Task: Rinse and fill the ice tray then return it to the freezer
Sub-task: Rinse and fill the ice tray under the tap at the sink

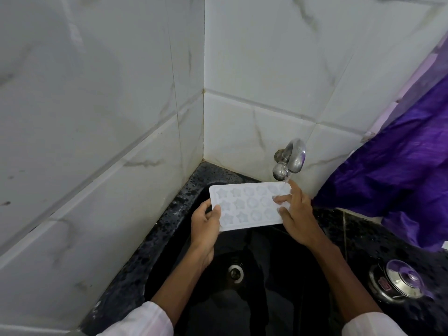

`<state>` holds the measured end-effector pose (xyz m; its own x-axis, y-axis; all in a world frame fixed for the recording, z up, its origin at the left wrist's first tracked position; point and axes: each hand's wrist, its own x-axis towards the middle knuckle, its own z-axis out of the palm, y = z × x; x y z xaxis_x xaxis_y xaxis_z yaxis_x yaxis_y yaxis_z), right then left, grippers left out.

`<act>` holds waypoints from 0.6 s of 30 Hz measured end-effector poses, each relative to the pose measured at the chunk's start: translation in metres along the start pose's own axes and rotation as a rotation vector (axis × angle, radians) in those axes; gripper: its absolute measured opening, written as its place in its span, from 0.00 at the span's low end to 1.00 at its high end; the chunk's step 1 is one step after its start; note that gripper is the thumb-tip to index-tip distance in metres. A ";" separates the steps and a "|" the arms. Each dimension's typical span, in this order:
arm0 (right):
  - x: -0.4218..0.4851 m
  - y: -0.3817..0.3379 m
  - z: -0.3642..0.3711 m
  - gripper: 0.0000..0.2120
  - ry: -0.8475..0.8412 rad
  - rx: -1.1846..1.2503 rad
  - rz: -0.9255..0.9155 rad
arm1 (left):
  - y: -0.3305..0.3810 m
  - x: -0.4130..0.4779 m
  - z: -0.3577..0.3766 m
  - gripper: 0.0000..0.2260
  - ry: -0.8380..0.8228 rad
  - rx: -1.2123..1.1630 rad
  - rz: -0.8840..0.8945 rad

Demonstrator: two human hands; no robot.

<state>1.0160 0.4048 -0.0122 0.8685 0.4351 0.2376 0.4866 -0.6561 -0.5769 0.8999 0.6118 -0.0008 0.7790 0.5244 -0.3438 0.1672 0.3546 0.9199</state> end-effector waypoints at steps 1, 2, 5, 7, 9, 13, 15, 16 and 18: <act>0.000 -0.001 -0.001 0.34 -0.009 0.013 0.002 | 0.000 0.000 0.000 0.11 -0.004 -0.011 -0.002; 0.000 -0.003 -0.001 0.34 -0.014 0.023 -0.001 | 0.001 -0.001 -0.001 0.11 -0.006 -0.020 -0.004; 0.000 -0.007 -0.002 0.32 0.000 0.027 -0.029 | 0.002 -0.002 -0.001 0.11 -0.011 -0.042 -0.007; -0.001 -0.008 -0.001 0.33 0.010 0.027 -0.025 | 0.003 -0.003 -0.001 0.11 -0.014 -0.051 -0.008; -0.001 -0.009 -0.002 0.35 -0.003 0.023 -0.022 | 0.003 -0.004 -0.002 0.11 -0.014 -0.053 -0.008; -0.004 -0.010 -0.004 0.36 -0.051 0.017 -0.041 | 0.004 -0.004 -0.004 0.12 -0.013 -0.053 -0.009; -0.004 -0.011 -0.004 0.35 -0.055 0.005 -0.049 | 0.004 -0.004 -0.004 0.12 -0.014 -0.059 -0.013; -0.004 -0.012 -0.003 0.34 -0.048 -0.002 -0.049 | 0.005 -0.005 -0.004 0.12 -0.016 -0.062 -0.013; -0.004 -0.012 -0.003 0.32 -0.038 -0.007 -0.042 | 0.006 -0.005 -0.003 0.12 -0.020 -0.064 -0.014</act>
<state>1.0073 0.4089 -0.0040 0.8431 0.4853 0.2314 0.5231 -0.6410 -0.5616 0.8950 0.6133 0.0055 0.7889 0.5036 -0.3523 0.1398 0.4112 0.9008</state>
